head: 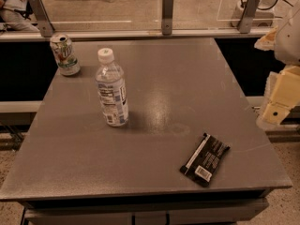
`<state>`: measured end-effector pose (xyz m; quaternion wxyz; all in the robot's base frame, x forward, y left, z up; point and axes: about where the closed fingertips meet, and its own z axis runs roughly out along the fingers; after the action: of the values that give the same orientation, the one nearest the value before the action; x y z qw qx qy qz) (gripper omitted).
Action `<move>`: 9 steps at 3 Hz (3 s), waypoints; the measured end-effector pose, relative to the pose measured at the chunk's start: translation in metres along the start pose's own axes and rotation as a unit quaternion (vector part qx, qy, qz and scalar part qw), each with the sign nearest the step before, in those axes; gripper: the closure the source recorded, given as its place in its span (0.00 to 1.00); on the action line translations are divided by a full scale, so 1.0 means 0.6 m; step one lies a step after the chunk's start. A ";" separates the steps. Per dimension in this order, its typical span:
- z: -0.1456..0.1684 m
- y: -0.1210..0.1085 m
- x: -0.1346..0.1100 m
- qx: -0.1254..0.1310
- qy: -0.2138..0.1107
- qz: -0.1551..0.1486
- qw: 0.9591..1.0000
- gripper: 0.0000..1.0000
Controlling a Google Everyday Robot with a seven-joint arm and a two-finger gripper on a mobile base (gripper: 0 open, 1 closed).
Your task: Move blue plastic bottle near rxbar chocolate
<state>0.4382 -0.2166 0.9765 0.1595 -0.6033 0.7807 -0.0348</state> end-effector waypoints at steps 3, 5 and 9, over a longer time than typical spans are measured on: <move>0.086 -0.037 -0.134 -0.033 -0.041 -0.072 0.996 0.00; 0.143 -0.066 -0.355 -0.092 -0.200 -0.168 0.961 0.00; 0.151 -0.066 -0.429 -0.187 -0.410 -0.160 0.878 0.00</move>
Offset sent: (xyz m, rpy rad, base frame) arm 0.0299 0.0382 -0.0322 0.0030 0.0698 0.0965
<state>0.5583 0.0309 0.9536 0.3419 -0.6990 0.5302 0.3368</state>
